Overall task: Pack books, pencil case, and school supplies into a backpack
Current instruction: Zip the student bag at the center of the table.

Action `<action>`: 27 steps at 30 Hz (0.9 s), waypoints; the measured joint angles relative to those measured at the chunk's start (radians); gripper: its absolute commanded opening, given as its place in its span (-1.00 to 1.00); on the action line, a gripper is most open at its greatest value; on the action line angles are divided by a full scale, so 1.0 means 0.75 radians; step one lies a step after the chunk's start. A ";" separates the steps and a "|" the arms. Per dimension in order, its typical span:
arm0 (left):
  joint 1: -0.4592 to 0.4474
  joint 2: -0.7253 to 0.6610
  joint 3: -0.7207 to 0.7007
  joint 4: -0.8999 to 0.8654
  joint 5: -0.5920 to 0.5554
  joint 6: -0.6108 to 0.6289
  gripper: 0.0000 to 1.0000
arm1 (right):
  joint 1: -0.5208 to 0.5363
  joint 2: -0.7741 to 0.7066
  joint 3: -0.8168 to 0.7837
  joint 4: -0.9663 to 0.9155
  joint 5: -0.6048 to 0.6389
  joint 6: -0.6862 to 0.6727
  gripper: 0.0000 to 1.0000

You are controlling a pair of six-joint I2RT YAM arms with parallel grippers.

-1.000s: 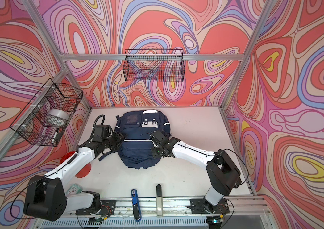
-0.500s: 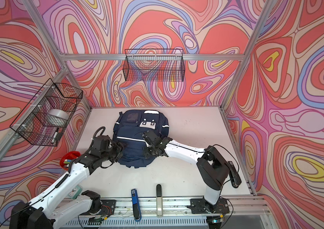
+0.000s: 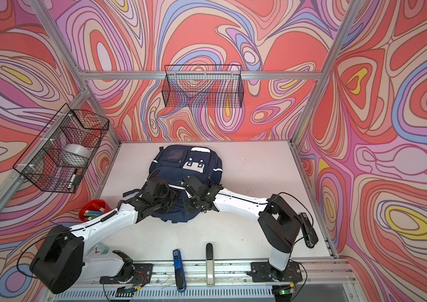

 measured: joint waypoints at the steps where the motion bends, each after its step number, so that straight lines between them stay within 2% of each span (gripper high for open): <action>1: -0.001 -0.001 0.002 -0.002 -0.004 0.002 -1.00 | -0.001 0.000 0.000 -0.005 0.012 -0.003 -1.00; 8: -0.006 -0.016 0.021 -0.041 -0.026 0.016 -1.00 | -0.031 -0.002 -0.003 -0.031 0.028 -0.057 -1.00; 18: -0.014 -0.036 0.041 -0.051 -0.012 0.040 -1.00 | -0.217 -0.081 -0.034 -0.130 0.063 -0.205 -1.00; 27: -0.014 -0.039 0.042 -0.027 0.021 0.059 -1.00 | -0.341 0.033 0.075 -0.149 -0.006 -0.335 -1.00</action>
